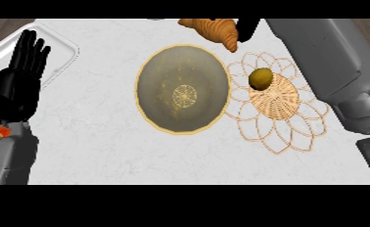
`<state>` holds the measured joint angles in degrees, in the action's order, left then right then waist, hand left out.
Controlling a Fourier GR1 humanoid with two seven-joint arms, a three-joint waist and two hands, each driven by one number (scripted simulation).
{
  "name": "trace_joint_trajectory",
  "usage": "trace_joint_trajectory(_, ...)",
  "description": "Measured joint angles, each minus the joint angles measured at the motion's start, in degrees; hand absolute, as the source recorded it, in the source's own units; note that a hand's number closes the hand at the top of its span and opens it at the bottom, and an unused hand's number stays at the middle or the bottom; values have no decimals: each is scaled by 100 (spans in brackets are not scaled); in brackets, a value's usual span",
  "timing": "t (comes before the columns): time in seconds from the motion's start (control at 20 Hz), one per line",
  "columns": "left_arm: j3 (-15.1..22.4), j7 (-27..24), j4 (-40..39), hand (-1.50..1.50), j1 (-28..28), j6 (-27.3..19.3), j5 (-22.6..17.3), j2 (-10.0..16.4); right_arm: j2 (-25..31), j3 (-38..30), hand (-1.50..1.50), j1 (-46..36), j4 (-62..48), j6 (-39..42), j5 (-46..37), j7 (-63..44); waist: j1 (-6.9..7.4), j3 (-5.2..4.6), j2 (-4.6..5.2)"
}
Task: Pick the croissant from the placemat and place it in the bowl
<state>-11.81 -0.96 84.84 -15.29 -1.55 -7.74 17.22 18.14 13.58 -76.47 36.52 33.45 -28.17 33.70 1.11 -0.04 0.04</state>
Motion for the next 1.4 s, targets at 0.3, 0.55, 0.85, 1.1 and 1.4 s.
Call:
trace_joint_trajectory(0.3, -86, -12, 79, 0, 116, 58, -25, 56, -522, 442, 150, 645, 568, -391, -339, -272, -69, 2, -12)
trace_joint_trajectory(0.55, -115, 27, 59, 0, 89, 61, -31, 57, -978, 475, -150, 952, 338, -548, -530, -790, -62, 2, 0)
trace_joint_trajectory(0.85, -27, -15, 34, 0, 24, 43, 31, -31, -1502, 105, -150, 1121, -307, -508, -235, -908, -8, 3, 26)
trace_joint_trajectory(1.1, -47, 22, -42, 0, -81, 55, 30, -3, -1672, -518, -150, 1160, -540, -601, 318, -749, -5, 4, 35)
trace_joint_trajectory(1.4, -52, 53, 79, 0, -41, 88, -11, -10, -1484, -1433, -150, 856, -956, -1068, 872, -790, 59, 5, 55)
